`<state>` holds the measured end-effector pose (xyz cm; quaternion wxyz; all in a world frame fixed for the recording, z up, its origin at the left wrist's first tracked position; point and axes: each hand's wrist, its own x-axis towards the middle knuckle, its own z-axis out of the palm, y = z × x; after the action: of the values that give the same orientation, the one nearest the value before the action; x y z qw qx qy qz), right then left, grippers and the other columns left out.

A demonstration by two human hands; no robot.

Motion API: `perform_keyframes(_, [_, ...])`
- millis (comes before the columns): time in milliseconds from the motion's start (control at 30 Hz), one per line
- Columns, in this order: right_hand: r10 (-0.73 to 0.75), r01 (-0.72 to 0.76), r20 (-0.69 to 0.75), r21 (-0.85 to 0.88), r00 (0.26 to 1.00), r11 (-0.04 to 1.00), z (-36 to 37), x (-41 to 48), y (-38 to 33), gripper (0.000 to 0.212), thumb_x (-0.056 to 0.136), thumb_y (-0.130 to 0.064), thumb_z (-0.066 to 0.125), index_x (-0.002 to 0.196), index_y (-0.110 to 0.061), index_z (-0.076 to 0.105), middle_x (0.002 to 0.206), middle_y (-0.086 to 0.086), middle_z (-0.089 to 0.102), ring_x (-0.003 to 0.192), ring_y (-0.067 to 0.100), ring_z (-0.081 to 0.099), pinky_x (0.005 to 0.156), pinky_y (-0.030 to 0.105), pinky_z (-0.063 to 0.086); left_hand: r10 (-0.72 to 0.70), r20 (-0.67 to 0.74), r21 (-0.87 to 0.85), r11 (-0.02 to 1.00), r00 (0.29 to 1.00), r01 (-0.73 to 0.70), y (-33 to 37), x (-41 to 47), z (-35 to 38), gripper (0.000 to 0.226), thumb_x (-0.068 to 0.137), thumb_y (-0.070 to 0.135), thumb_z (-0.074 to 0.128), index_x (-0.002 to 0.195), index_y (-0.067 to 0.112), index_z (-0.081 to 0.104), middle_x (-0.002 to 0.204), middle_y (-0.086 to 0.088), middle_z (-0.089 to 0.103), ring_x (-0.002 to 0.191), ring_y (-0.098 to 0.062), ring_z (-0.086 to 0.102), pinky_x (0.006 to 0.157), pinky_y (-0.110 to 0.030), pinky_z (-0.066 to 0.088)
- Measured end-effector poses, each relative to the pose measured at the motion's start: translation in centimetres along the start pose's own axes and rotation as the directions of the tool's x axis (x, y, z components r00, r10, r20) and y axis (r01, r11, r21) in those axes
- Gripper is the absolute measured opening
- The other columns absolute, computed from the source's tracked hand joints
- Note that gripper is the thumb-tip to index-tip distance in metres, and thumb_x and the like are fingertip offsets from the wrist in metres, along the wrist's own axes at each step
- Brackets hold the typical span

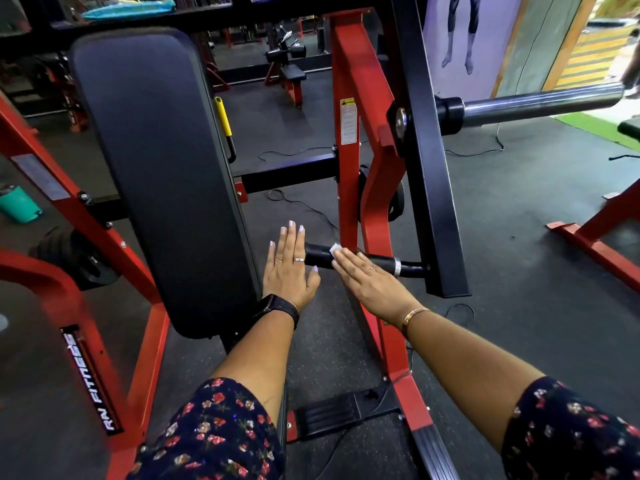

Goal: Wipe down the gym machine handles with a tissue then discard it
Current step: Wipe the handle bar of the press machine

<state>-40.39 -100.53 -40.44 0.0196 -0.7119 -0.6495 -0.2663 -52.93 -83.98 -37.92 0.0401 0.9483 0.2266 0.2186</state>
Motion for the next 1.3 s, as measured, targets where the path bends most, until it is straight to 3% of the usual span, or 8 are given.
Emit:
perform_keyframes(200, [-0.088, 0.092, 0.074, -0.048, 0.993, 0.995, -0.7, -3.0, 2.4, 0.055, 0.093, 0.000, 0.023, 0.148, -0.001, 0.028, 0.157, 0.016, 0.019, 0.145, 0.027, 0.020, 0.119, 0.042, 0.017, 0.086, -0.041, 0.123, 0.989, 0.995, -0.081, 0.8, -0.2, 0.2, 0.077, 0.083, 0.035, 0.034, 0.153, 0.015, 0.011, 0.160, -0.002, 0.010, 0.149, -0.016, -0.003, 0.119, -0.042, -0.002])
perform_keyframes(433, [0.413, -0.416, 0.048, 0.110, 0.910, 0.903, -1.1, -2.6, 0.0, 0.071, 0.076, 0.014, 0.021, 0.147, 0.003, 0.023, 0.155, 0.019, 0.018, 0.142, 0.031, 0.027, 0.115, 0.043, 0.020, 0.061, -0.053, 0.205, 0.978, 0.997, -0.048, 1.9, -0.1, 0.4, 0.076, 0.081, 0.036, 0.033, 0.152, 0.014, 0.017, 0.159, -0.002, 0.013, 0.146, -0.020, 0.008, 0.118, -0.042, -0.006])
perform_keyframes(600, [0.425, -0.432, 0.078, 0.148, 0.902, 0.890, -0.8, -3.2, -2.2, 0.069, 0.078, 0.008, 0.015, 0.146, 0.004, 0.030, 0.154, 0.020, 0.026, 0.142, 0.030, 0.025, 0.118, 0.042, 0.019, -0.021, -0.070, 0.221, 0.975, 0.997, 0.036, 2.6, 0.0, 0.9, 0.076, 0.083, 0.039, 0.023, 0.153, 0.015, 0.005, 0.159, -0.002, -0.002, 0.144, -0.012, -0.021, 0.118, -0.038, -0.016])
perform_keyframes(700, [0.575, -0.588, 0.120, 0.171, 0.809, 0.791, -0.9, -4.8, -1.8, 0.069, 0.080, 0.010, 0.017, 0.148, 0.003, 0.024, 0.155, 0.019, 0.024, 0.142, 0.031, 0.024, 0.115, 0.044, 0.021, -0.046, -0.017, 0.207, 0.977, 0.999, 0.049, 2.9, 0.0, 0.8, 0.073, 0.083, 0.040, 0.010, 0.150, 0.019, -0.011, 0.156, 0.001, -0.019, 0.137, -0.008, -0.037, 0.114, -0.036, -0.026])
perform_keyframes(800, [0.717, -0.735, 0.170, 0.206, 0.677, 0.646, -1.1, -3.8, -0.6, 0.066, 0.085, 0.013, 0.040, 0.148, 0.001, 0.024, 0.153, 0.018, 0.030, 0.143, 0.032, 0.026, 0.117, 0.039, 0.006, -0.045, -0.019, 0.216, 0.975, 0.999, 0.048, 2.9, 0.0, 0.8, 0.073, 0.084, 0.039, 0.010, 0.150, 0.019, -0.012, 0.156, 0.001, -0.020, 0.137, -0.008, -0.037, 0.113, -0.035, -0.027])
perform_keyframes(1000, [0.691, -0.809, 0.422, 0.319, 0.587, 0.493, -2.5, 0.5, 2.2, 0.058, 0.090, -0.010, 0.047, 0.146, -0.004, 0.033, 0.135, 0.018, 0.051, 0.129, 0.031, 0.042, 0.118, 0.039, 0.004, -0.038, -0.074, 0.224, 0.973, 0.997, 0.053, 2.6, 0.0, 1.2, 0.075, 0.084, 0.037, 0.023, 0.153, 0.017, 0.001, 0.159, -0.002, -0.006, 0.141, -0.010, -0.032, 0.117, -0.037, -0.020])
perform_keyframes(1200, [0.755, -0.746, 0.157, 0.375, 0.637, 0.551, 0.0, -3.7, -2.7, 0.074, 0.084, 0.015, 0.027, 0.152, -0.005, 0.006, 0.159, 0.010, 0.000, 0.147, 0.023, -0.003, 0.117, 0.032, -0.010, -0.027, -0.109, 0.221, 0.974, 0.994, 0.051, 2.7, 0.0, 1.3, 0.073, 0.085, 0.036, 0.024, 0.153, 0.014, 0.008, 0.159, -0.004, -0.001, 0.143, -0.012, -0.029, 0.117, -0.037, -0.018])
perform_keyframes(1300, [0.738, -0.727, 0.143, 0.368, 0.660, 0.580, 0.7, -5.1, -3.7, 0.073, 0.082, 0.008, 0.021, 0.151, -0.007, 0.001, 0.158, 0.009, -0.004, 0.146, 0.021, -0.006, 0.119, 0.034, -0.011, -0.024, -0.133, 0.216, 0.975, 0.991, 0.053, 2.7, 0.0, 1.4, 0.072, 0.086, 0.035, 0.026, 0.153, 0.012, 0.011, 0.160, -0.005, 0.003, 0.145, -0.014, -0.025, 0.118, -0.037, -0.017])
